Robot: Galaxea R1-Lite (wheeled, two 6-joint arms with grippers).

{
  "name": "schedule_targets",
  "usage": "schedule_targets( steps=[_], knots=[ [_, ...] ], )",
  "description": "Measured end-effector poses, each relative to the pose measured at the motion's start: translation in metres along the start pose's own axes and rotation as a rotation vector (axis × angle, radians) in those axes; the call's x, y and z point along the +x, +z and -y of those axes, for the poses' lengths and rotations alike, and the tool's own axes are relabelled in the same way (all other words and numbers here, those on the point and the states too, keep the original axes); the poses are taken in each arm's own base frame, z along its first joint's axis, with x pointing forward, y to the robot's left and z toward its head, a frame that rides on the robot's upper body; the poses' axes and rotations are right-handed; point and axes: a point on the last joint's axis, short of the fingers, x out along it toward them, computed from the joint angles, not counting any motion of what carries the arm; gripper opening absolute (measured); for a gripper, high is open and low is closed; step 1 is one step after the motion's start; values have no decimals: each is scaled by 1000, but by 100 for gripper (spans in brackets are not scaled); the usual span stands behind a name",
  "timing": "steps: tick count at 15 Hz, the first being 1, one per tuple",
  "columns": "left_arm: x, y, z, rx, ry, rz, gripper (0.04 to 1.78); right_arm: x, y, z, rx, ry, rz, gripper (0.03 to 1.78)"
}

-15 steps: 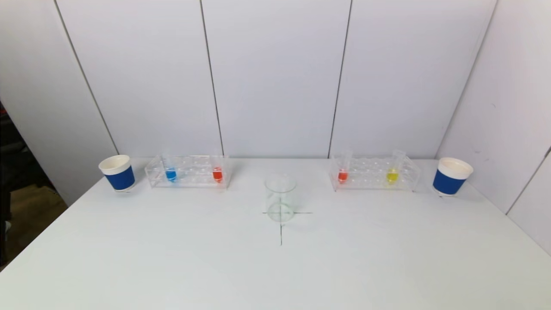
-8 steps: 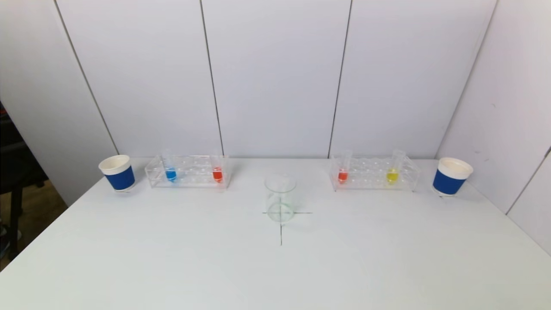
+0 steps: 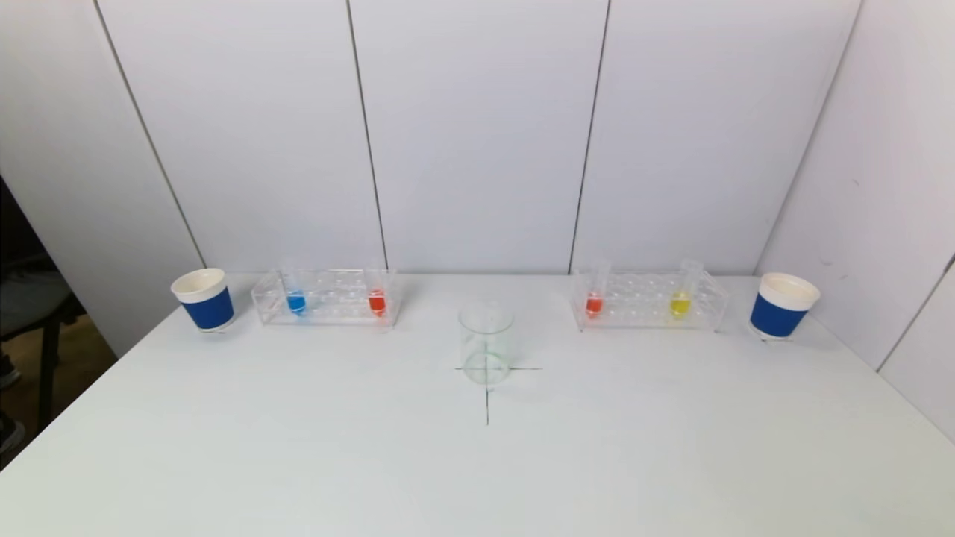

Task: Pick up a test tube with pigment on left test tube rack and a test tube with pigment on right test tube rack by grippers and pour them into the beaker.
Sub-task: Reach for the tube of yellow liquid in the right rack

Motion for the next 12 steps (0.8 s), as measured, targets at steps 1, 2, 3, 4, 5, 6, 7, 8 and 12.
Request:
schedule_targets(
  steps=[1, 2, 3, 4, 5, 6, 7, 8, 12],
  knots=[
    [0, 0, 0, 0, 0, 0, 176, -1, 3, 0, 0, 0, 9, 177],
    [0, 0, 0, 0, 0, 0, 176, -2, 6, 0, 0, 2, 17, 177],
    [0, 0, 0, 0, 0, 0, 176, -3, 9, 0, -2, 3, 22, 177],
    [0, 0, 0, 0, 0, 0, 176, -5, 12, 0, -2, 6, 24, 177],
    [0, 0, 0, 0, 0, 0, 176, -7, 16, 0, -2, 11, 26, 177],
    [0, 0, 0, 0, 0, 0, 176, -9, 21, 0, -2, 14, 23, 177],
    [0, 0, 0, 0, 0, 0, 176, -12, 27, 0, -3, 15, 25, 177],
    [0, 0, 0, 0, 0, 0, 176, -14, 33, 0, -3, 16, 29, 177],
    [0, 0, 0, 0, 0, 0, 176, -14, 64, 0, -4, 19, 55, 177]
  ],
)
